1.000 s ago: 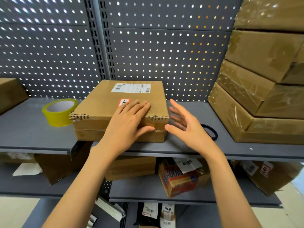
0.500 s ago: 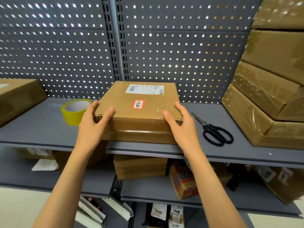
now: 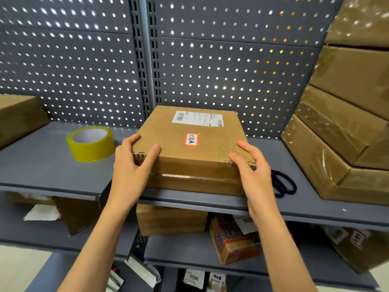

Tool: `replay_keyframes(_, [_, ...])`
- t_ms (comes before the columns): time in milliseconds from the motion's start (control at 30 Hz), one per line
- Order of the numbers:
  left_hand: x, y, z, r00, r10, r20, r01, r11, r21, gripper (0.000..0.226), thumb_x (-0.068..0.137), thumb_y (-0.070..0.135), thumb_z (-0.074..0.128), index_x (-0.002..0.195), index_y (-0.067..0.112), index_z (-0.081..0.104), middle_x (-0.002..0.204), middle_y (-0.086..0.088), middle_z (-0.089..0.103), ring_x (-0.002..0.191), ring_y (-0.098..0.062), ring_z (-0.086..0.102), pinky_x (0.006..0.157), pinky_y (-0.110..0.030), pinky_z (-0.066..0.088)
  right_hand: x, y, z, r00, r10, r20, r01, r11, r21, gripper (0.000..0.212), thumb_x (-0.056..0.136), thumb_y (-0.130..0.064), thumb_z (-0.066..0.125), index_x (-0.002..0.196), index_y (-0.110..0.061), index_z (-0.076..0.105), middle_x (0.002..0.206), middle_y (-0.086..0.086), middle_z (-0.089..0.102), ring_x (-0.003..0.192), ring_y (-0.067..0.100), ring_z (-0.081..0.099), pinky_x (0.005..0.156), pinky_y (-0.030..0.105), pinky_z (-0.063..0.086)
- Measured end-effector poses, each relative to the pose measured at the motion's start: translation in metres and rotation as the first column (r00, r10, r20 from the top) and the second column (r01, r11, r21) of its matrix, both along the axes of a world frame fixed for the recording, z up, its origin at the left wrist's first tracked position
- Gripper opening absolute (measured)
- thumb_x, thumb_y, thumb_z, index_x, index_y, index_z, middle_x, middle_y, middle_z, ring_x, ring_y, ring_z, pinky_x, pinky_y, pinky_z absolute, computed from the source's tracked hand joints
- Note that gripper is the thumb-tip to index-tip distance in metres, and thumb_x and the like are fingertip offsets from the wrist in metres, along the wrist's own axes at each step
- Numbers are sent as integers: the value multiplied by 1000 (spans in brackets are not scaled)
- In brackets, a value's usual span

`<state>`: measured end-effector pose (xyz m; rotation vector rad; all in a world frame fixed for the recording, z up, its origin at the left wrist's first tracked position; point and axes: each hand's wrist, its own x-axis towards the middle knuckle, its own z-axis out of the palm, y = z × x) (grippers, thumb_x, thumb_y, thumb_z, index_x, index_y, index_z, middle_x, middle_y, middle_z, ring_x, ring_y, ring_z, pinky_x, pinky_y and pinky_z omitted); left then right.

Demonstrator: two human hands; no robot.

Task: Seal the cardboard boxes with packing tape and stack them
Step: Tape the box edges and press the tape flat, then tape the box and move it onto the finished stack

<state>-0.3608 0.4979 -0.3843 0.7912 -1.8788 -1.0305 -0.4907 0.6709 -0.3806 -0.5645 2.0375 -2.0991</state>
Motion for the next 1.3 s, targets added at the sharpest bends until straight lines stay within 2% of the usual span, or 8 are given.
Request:
replay_keyframes(200, [20, -28, 4, 981, -193, 28, 193, 981, 2, 61, 80, 64, 59, 130, 29, 53, 122, 12, 59, 112, -3, 54, 88, -18, 41, -1, 2, 7, 998, 4, -56, 0, 997, 73, 30, 89, -24, 64, 117, -34, 62, 112, -21, 56, 95, -7, 55, 68, 5, 45])
replay_keyframes(333, [32, -58, 15, 951, -309, 26, 310, 949, -56, 47, 81, 49, 52, 119, 23, 59, 110, 19, 62, 98, 15, 57, 78, -2, 41, 1, 1, 17, 973, -109, -206, 160, 955, 250, 29, 85, -26, 69, 112, -35, 65, 133, -9, 53, 122, 4, 47, 99, 24, 41])
replay_keyframes(467, [45, -101, 21, 955, -208, 210, 271, 903, -333, 41, 87, 45, 53, 119, 20, 60, 113, 3, 66, 107, -13, 61, 92, -33, 48, 25, -16, 29, 854, -174, -490, 376, 858, 350, 27, 84, -26, 69, 111, -27, 65, 125, -5, 59, 118, 13, 52, 94, 26, 39])
replay_keyframes(633, [58, -139, 24, 935, 12, 354, 237, 724, -648, 31, 93, 39, 55, 109, 14, 66, 101, -6, 69, 93, -34, 63, 70, -40, 48, 68, -66, 41, 737, -119, -665, 486, 777, 400, 27, 89, -29, 62, 114, -18, 66, 115, -3, 62, 111, 15, 55, 95, 27, 38])
replay_keyframes(800, [72, -164, 24, 882, 46, 469, 313, 687, -656, 30, 88, 36, 62, 106, 11, 67, 100, -11, 68, 90, -37, 62, 65, -38, 43, 108, -115, 47, 742, 10, -670, 437, 751, 495, 29, 93, -31, 56, 119, -20, 62, 116, -2, 59, 111, 19, 52, 99, 37, 39])
replay_keyframes(967, [78, -185, 9, 818, 87, 569, 346, 716, -607, 44, 90, 40, 59, 122, 10, 55, 116, -10, 64, 107, -35, 56, 81, -40, 40, 131, -151, 50, 759, 113, -641, 362, 745, 560, 28, 94, -32, 55, 119, -22, 61, 116, -3, 57, 112, 18, 49, 97, 35, 37])
replay_keyframes(1167, [63, -200, -2, 778, 98, 620, 423, 648, -634, 41, 92, 43, 55, 118, 11, 56, 108, -11, 67, 108, -32, 56, 101, -37, 24, 145, -166, 46, 769, 159, -619, 323, 739, 591, 29, 95, -34, 53, 122, -24, 59, 118, -5, 54, 111, 14, 47, 93, 29, 36])
replay_keyframes(1300, [55, -199, 1, 754, 78, 653, 461, 645, -609, 30, 98, 36, 46, 114, 11, 54, 105, -12, 66, 102, -33, 57, 86, -36, 35, 148, -163, 41, 776, 158, -611, 307, 752, 584, 29, 95, -33, 54, 122, -24, 60, 118, -8, 54, 111, 13, 46, 89, 26, 34])
